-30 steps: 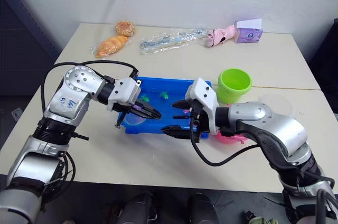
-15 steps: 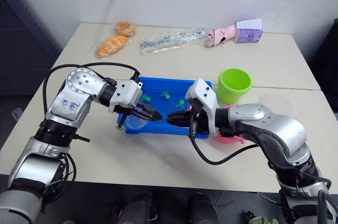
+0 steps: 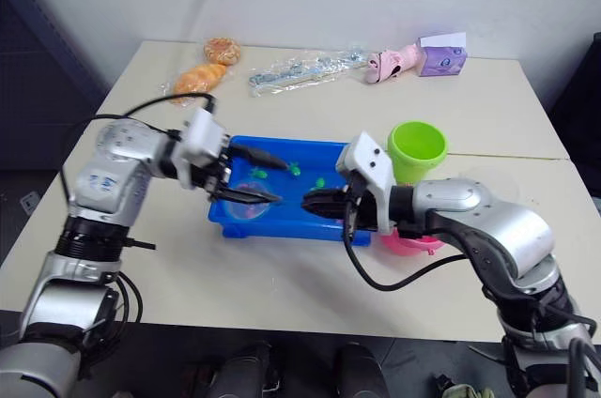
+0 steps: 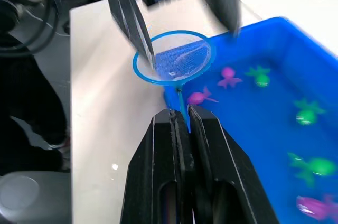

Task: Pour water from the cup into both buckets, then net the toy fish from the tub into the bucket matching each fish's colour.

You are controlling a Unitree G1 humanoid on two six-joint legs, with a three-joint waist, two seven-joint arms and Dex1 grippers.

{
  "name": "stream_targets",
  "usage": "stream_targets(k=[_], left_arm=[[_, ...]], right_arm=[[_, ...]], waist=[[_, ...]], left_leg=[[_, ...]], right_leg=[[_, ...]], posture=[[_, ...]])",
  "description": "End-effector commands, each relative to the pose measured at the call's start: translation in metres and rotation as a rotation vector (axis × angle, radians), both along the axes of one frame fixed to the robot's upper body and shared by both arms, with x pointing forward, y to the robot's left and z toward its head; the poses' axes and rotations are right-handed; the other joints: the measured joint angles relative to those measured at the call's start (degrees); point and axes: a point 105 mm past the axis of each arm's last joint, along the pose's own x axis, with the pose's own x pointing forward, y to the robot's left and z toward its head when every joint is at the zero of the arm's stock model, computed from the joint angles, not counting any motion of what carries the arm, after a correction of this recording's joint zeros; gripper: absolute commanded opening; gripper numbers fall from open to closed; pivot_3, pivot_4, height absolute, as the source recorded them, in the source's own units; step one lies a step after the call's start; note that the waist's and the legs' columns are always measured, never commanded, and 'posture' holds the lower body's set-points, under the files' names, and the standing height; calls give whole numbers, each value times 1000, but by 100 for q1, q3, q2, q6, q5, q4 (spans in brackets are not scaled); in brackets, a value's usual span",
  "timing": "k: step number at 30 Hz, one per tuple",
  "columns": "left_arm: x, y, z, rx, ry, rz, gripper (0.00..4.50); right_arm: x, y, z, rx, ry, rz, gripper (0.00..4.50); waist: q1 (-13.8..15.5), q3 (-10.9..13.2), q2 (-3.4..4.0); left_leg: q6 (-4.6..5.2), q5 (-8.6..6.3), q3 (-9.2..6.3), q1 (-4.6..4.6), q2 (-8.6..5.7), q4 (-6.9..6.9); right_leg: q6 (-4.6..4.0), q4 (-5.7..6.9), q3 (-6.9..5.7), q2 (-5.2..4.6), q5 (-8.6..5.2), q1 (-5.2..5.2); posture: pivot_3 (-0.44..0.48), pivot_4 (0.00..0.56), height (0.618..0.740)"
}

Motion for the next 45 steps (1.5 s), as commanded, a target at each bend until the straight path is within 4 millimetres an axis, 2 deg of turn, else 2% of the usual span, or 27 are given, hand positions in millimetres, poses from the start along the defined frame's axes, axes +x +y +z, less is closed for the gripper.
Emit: stream_targets(k=[1,3,5,7,10,16,21,28,37,45], left_arm=[[8,38,26,-125,-65,108,4365],[11,49,22,-116,-91,148,4365],[15,64,6,-79,-79,200,4365],[12,73,-20,-24,-40,206,4365],[5,65,-40,-19,1,162,4365],[-5,39,-60,-39,71,70,4365],[-9,25,-67,-47,100,27,4365],[-11,18,-71,-44,118,-1,4365],[-14,15,-71,-52,128,-3,4365],[-16,21,-73,-50,133,30,4365]], right_arm=[[0,-21,22,-35,-174,-42,0],[0,-30,22,-62,-202,-54,0],[5,-46,21,-160,-275,-78,0],[11,-65,14,-320,-364,-70,0],[17,-78,9,-446,-437,-27,0],[26,-81,-1,-611,-514,103,0],[35,-88,-9,-687,-540,134,0],[51,-96,-16,-768,-571,123,0],[51,-95,-35,-871,-516,185,0],[45,-84,-35,-819,-414,225,0]], waist=[[-18,0,0],[-15,0,0],[-13,0,0],[-13,0,0],[-19,1,-1],[-25,1,-2],[-25,1,-2],[-32,2,-1],[-24,2,0],[-19,2,0]], left_leg=[[0,0,0,0,0,0],[0,0,0,1,0,-1],[0,0,1,1,-2,1],[1,-1,3,1,-5,2],[6,-4,11,8,-6,0],[2,-1,11,10,-2,11],[1,0,11,14,-2,12],[-3,2,15,17,-1,13],[-3,2,12,17,-1,16],[-2,2,8,17,-1,20]], right_leg=[[0,1,-1,0,0,0],[0,0,-3,0,0,2],[2,0,-2,0,1,4],[4,0,-1,-1,2,4],[5,-2,6,-2,3,5],[6,-2,10,-2,3,2],[6,0,9,-2,3,5],[6,1,11,-1,3,4],[6,3,9,-2,3,7],[6,2,6,-4,3,13]], posture=[[0,150,740],[0,150,740],[0,150,740],[0,150,740],[0,150,740],[0,150,740],[0,150,740],[0,150,740],[0,150,740],[0,150,740]])
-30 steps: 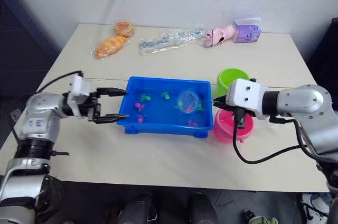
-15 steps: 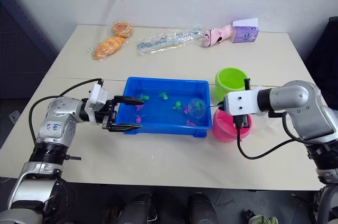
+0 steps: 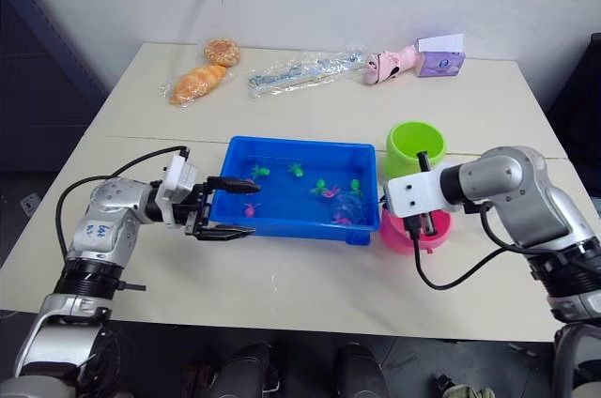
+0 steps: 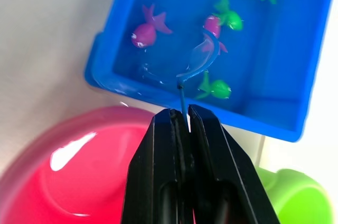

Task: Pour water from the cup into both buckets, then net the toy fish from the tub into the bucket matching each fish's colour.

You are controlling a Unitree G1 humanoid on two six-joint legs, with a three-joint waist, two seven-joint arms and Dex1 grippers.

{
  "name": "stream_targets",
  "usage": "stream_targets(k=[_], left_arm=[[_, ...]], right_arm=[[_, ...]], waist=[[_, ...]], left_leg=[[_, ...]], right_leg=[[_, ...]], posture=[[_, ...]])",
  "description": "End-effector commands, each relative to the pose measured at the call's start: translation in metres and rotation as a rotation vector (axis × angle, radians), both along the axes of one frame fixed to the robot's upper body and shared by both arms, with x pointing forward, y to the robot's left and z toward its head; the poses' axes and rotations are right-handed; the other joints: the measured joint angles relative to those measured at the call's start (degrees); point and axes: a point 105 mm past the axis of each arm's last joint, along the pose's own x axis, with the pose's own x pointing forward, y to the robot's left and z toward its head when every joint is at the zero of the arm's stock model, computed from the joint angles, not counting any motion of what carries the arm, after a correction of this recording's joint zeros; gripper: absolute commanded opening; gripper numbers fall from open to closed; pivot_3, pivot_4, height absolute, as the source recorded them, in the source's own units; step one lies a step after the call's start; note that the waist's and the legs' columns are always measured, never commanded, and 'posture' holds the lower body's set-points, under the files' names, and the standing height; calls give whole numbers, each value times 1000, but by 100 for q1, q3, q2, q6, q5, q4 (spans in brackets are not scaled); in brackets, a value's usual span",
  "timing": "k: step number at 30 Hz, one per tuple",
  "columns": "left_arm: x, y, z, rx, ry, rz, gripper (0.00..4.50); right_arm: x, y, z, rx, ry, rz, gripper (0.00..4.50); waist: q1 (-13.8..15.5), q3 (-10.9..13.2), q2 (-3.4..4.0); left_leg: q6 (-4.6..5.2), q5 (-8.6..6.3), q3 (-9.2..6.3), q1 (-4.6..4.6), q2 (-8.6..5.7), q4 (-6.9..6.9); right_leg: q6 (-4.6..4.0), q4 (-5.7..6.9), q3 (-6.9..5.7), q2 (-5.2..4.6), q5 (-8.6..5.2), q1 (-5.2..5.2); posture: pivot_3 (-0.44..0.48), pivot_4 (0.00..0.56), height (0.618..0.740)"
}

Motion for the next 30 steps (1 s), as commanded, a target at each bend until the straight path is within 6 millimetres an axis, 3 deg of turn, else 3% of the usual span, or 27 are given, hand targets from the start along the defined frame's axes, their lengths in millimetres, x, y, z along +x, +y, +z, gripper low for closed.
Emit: stream_targets(k=[1,20,25,30], left_arm=[[-2,3,9,-11,-39,11,4365],[6,7,11,5,-62,46,4365],[8,0,14,-15,-70,28,4365],[10,-12,22,-77,-65,2,4365]], right_arm=[[-2,-1,8,30,45,-37,0],[-7,-16,26,642,339,-399,0],[-16,-25,42,757,309,-418,0],[-43,-44,52,831,255,-455,0]], waist=[[1,0,0],[1,0,0],[5,0,0],[50,0,0]], left_leg=[[0,0,0,0,0,0],[0,0,-4,0,0,-1],[0,0,-3,0,0,-3],[0,0,-4,-1,0,-5]], right_leg=[[0,0,0,0,0,0],[0,0,-2,-1,0,2],[0,0,-2,-1,0,2],[0,-1,-3,0,0,2]], posture=[[0,150,740],[0,150,740],[0,150,740],[0,150,740]])
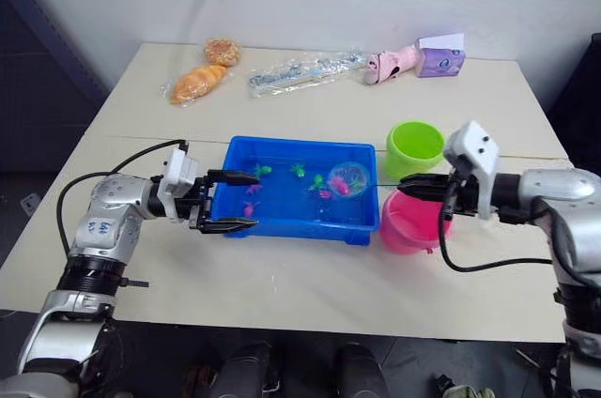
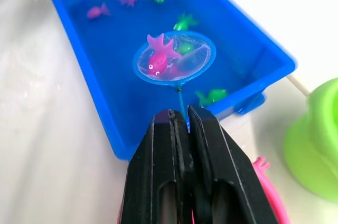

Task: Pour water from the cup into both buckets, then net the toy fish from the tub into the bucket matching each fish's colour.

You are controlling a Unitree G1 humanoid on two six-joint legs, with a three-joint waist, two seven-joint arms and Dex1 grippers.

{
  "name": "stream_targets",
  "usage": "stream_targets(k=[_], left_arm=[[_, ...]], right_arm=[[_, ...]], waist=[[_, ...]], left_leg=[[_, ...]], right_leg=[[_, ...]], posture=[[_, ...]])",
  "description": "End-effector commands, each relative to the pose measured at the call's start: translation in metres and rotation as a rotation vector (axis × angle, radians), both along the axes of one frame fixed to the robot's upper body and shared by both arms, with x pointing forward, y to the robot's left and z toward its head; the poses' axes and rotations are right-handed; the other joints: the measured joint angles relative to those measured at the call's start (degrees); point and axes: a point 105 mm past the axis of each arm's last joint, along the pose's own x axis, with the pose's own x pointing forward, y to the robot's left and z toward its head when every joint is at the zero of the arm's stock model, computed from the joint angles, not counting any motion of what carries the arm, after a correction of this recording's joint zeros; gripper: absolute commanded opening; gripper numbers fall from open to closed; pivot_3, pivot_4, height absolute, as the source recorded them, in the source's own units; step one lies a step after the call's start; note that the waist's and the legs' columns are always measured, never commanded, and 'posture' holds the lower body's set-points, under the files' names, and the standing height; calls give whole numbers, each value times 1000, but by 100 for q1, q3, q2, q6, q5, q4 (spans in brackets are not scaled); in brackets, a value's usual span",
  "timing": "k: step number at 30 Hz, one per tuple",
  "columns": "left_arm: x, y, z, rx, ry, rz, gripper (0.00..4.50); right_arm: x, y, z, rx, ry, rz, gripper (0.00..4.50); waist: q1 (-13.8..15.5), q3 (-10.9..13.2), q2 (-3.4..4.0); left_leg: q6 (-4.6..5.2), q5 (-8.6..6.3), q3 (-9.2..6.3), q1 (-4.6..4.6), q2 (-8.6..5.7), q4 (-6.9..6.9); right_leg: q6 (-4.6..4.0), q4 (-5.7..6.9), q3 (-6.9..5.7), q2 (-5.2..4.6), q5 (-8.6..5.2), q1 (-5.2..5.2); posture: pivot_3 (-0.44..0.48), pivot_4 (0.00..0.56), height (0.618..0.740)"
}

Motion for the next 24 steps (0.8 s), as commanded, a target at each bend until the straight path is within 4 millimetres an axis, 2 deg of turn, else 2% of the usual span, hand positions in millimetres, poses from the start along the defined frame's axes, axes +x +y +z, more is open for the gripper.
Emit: stream_targets(k=[1,7,13,20,24], left_arm=[[3,-7,17,-58,-35,-22,4365],[5,-26,22,-93,-19,-86,4365],[5,-43,20,-103,0,-141,4365],[4,-52,21,-101,7,-182,4365],[5,-55,21,-103,5,-189,4365]], right_arm=[[-22,-12,22,22,-107,-42,0],[-56,-37,31,0,-274,-222,0],[-80,-56,8,-128,-357,-364,0],[-79,-71,-13,-279,-511,-468,0],[-79,-73,-22,-404,-599,-425,0]], waist=[[57,0,0],[134,0,0],[115,-1,0],[98,-1,1],[108,-2,2]], left_leg=[[0,0,0,0,0,0],[0,0,1,2,-2,-1],[-1,0,6,12,-2,-4],[-11,8,14,25,3,-6],[-12,9,13,25,2,-7]], right_leg=[[0,0,1,0,0,0],[1,-4,1,2,0,7],[1,-6,9,10,0,12],[2,-2,22,20,0,13],[2,-1,22,20,0,13]], posture=[[0,150,740],[0,150,740],[0,150,740],[0,150,740],[0,150,740]])
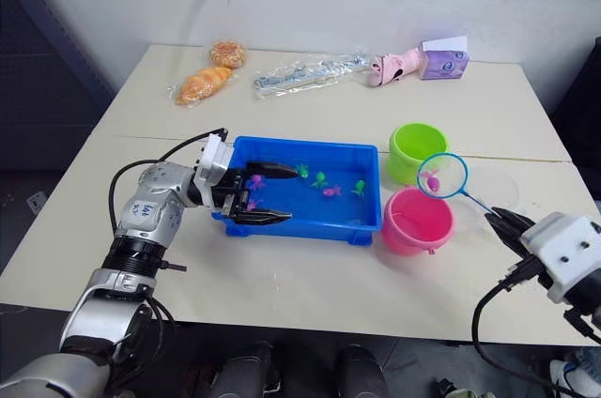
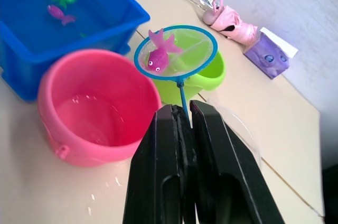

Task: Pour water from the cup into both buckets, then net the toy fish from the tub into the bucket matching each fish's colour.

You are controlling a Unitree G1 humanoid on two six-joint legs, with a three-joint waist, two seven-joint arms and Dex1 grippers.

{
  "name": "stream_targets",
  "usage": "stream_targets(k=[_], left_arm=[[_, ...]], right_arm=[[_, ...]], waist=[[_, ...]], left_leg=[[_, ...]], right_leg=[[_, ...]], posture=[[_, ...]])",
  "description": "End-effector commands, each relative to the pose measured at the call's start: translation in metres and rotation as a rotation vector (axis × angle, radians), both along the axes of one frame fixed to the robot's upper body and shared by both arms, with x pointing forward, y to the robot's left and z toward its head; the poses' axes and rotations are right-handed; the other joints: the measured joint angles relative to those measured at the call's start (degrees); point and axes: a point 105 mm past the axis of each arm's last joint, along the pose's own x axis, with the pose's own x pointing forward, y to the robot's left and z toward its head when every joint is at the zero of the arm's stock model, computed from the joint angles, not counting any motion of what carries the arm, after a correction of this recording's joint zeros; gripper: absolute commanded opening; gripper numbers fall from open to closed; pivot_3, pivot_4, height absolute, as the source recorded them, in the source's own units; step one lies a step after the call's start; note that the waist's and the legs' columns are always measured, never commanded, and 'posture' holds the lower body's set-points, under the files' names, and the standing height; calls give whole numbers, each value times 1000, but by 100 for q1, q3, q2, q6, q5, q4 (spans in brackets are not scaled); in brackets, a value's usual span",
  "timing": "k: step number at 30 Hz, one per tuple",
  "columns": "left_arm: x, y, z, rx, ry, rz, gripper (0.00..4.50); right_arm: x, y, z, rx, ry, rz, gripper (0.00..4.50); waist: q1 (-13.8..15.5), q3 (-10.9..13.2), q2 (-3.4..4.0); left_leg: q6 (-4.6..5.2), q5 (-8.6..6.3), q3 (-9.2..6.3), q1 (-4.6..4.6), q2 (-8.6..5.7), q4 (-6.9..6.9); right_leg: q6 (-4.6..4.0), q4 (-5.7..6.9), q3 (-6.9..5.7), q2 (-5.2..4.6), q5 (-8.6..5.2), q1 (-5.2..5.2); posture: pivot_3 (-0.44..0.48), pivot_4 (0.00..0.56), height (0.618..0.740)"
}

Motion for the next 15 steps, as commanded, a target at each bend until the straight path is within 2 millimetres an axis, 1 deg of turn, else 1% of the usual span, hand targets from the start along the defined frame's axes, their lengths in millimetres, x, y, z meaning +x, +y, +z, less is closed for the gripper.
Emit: stream_targets(k=[1,3,5,7,9,11,13,15], left_arm=[[0,-5,5,-7,-22,-17,4365],[-2,-9,5,-15,-22,-22,4365],[-3,-11,4,-22,-21,-24,4365],[-3,-12,4,-25,-21,-25,4365],[-4,-13,3,-26,-22,-25,4365],[-4,-14,3,-29,-23,-24,4365],[-3,-15,3,-32,-25,-21,4365],[-2,-17,4,-35,-28,-19,4365]], right_arm=[[-2,-3,2,-163,-109,14,0],[-4,-7,-3,-270,-150,26,0],[-6,-8,-5,-330,-181,35,0],[-6,-7,-10,-471,-196,85,0],[-7,-7,-10,-612,-248,114,0],[-6,-9,-9,-681,-294,119,0],[-4,-11,-14,-731,-294,139,0],[-3,-9,-14,-783,-330,162,0]], waist=[[-2,0,0],[-1,0,0],[-1,0,0],[-2,0,0],[-19,0,0],[-19,0,0],[-15,0,0],[-10,0,0]], left_leg=[[1,0,1,0,-2,0],[1,1,1,0,-1,1],[1,1,0,0,-1,1],[1,1,1,0,-1,1],[1,1,4,2,-2,2],[-4,4,4,4,1,1],[-9,7,3,5,2,-1],[-9,7,3,5,2,0]], right_leg=[[0,0,1,-1,0,0],[0,0,0,-1,0,0],[0,0,0,0,0,0],[0,-1,0,-1,0,0],[1,-1,4,-1,0,0],[1,-1,5,1,-1,0],[1,-1,5,4,-1,0],[1,-1,5,4,-1,0]], posture=[[0,150,740],[0,150,740],[0,150,740],[0,150,740],[0,150,740],[0,150,740],[0,150,740],[0,150,740]])
